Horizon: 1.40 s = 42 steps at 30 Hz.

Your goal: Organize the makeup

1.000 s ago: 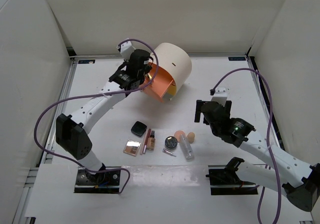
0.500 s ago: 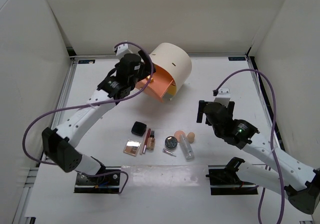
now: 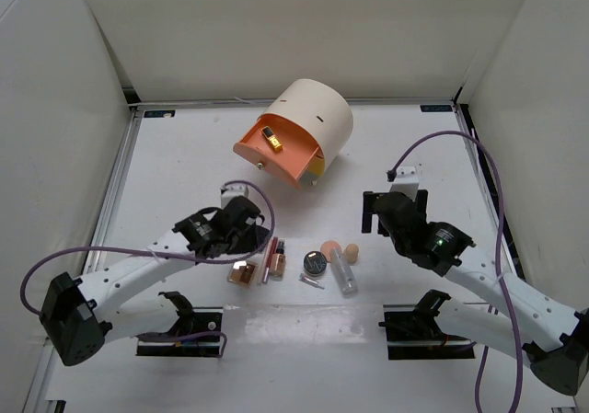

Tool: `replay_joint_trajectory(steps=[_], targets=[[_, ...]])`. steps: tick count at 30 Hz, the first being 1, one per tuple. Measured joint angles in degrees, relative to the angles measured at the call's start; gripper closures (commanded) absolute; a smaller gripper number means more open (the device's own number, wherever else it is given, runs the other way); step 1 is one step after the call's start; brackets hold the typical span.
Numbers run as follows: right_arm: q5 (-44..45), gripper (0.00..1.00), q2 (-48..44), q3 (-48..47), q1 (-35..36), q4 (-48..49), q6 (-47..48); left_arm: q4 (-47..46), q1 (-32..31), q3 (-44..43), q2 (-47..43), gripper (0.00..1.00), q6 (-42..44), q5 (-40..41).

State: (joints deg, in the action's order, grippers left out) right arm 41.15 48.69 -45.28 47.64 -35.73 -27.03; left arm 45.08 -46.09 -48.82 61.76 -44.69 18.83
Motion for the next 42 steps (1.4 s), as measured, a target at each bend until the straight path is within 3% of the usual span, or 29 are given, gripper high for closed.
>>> replay_joint_trajectory(steps=[4, 9, 17, 26, 32, 42], targets=[[-2.29, 0.03, 0.07, 2.36, 0.0, 0.74, 0.57, -0.26, -4.46, 7.54, 1.68, 0.5, -0.35, -2.21], [-3.28, 0.04, 1.2, 4.7, 0.0, 1.14, 0.09, -4.72, -6.67, 8.15, 6.88, 0.51, 0.07, -2.71], [-3.82, 0.05, 2.08, 4.92, 0.0, 1.14, -1.75, -7.37, -7.56, 5.97, 18.1, 0.61, 1.07, -2.69], [-3.8, 0.04, 1.92, 4.92, 0.0, 0.98, -1.95, -9.53, -7.74, 5.25, 19.69, 0.61, 1.44, -2.16], [-3.78, 0.03, 1.95, 4.9, 0.0, 0.61, -1.92, -10.97, -7.78, 6.43, 21.42, 0.67, 1.77, -2.16], [-3.02, 0.01, 1.9, 4.9, 0.0, -0.26, -1.92, -10.62, -8.5, 5.84, 21.88, 0.87, 2.6, -1.55]])
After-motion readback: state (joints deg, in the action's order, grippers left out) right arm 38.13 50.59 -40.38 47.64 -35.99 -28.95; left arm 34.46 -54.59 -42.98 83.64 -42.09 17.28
